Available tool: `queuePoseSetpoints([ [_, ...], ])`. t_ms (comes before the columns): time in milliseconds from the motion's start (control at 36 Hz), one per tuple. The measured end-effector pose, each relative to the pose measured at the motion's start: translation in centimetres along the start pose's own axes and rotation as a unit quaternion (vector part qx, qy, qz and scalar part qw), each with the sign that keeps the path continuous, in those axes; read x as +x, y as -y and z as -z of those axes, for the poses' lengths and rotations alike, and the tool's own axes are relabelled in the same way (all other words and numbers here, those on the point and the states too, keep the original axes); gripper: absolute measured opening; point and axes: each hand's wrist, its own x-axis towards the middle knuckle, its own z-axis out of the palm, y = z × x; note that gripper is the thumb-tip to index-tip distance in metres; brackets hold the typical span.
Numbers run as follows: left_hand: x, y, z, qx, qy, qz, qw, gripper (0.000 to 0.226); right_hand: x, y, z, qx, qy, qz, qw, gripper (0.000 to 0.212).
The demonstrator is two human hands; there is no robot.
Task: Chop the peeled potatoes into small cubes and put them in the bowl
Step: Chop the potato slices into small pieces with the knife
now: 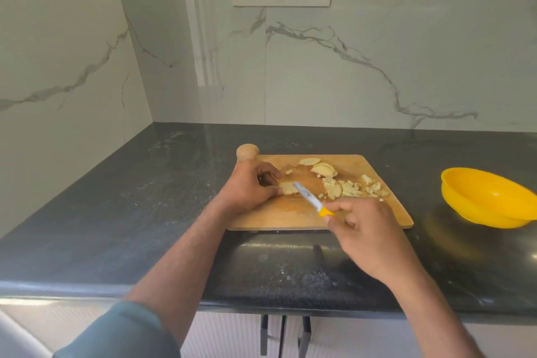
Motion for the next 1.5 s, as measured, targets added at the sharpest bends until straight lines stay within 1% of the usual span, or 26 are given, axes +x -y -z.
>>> queuePoseSetpoints([
  [83,0.0,0.0,-0.2,0.016,-0.001,-0.021,1.0,0.024,1.1,-0.7,-0.4,0.013,-0.071,-0.013,0.997,0.017],
  [167,0.1,0.1,-0.3,0.047,0.014,-0.045,0.998,0.027,1.9,-1.0,-1.4,0.001,-0.11,-0.014,0.994,0.02],
  [333,1.5,-0.4,0.8,0.113,0.118,-0.088,0.983,0.032,1.5,-1.1,-2.2,-0.046,-0.11,0.004,0.993,0.022],
  [444,2.9,-1.9,0.8,0.215,0.147,-0.098,0.96,0.04,1.6,-1.2,-2.3,-0.049,-0.121,0.0,0.991,0.023],
  [500,3.3,-2.8,0.3,0.255,0.165,-0.116,0.946,0.043,1.7,-1.2,-2.3,-0.052,-0.12,-0.003,0.991,0.022],
  [556,3.7,-3.6,-0.1,0.283,0.192,-0.146,0.928,0.042,1.7,-1.3,-2.3,-0.056,-0.12,-0.004,0.991,0.021],
  [639,3.9,-4.3,-0.4,0.306,0.22,-0.186,0.907,0.033,1.5,-1.3,-2.2,-0.055,-0.117,-0.004,0.992,0.022],
  [722,4.0,-4.3,-0.4,0.301,0.223,-0.199,0.906,0.027,1.5,-1.2,-2.1,-0.057,-0.113,0.0,0.992,0.021],
  [806,3.9,-3.8,-0.3,0.302,0.211,-0.203,0.907,0.027,1.5,-1.3,-2.2,-0.064,-0.11,-0.002,0.992,0.021],
  [972,3.5,-3.1,-0.4,0.314,0.195,-0.222,0.902,0.032,1.5,-1.4,-2.2,-0.067,-0.106,0.0,0.992,0.024],
  [1056,3.4,-2.8,-0.3,0.342,0.188,-0.23,0.891,0.041,1.5,-1.4,-2.3,-0.074,-0.107,0.002,0.991,0.024],
  [1139,3.2,-2.3,-0.3,0.383,0.162,-0.227,0.881,0.043,1.5,-1.5,-2.3,-0.077,-0.101,-0.001,0.992,0.024],
  [1250,2.7,-2.1,-0.6,0.408,0.139,-0.186,0.883,0.044,1.6,-1.6,-2.5,-0.078,-0.094,0.001,0.992,0.027],
  [1278,2.6,-2.2,-0.7,0.404,0.139,-0.171,0.888,0.048,1.6,-1.7,-2.5,-0.079,-0.094,0.003,0.992,0.028],
  [1333,2.5,-2.5,-0.4,0.354,0.144,-0.137,0.914,0.057,1.7,-1.7,-2.5,-0.08,-0.092,0.003,0.993,0.029],
  [1389,2.7,-2.6,0.6,0.282,0.173,-0.109,0.937,0.064,1.7,-1.8,-2.6,-0.08,-0.091,0.004,0.993,0.029],
  [1444,3.1,-2.3,1.9,0.246,0.219,-0.085,0.94,0.064,1.6,-1.8,-2.7,-0.08,-0.094,0.008,0.992,0.029],
  [1500,3.3,-1.9,3.0,0.235,0.255,-0.061,0.936,0.069,1.6,-1.9,-2.7,-0.079,-0.093,0.009,0.992,0.029],
])
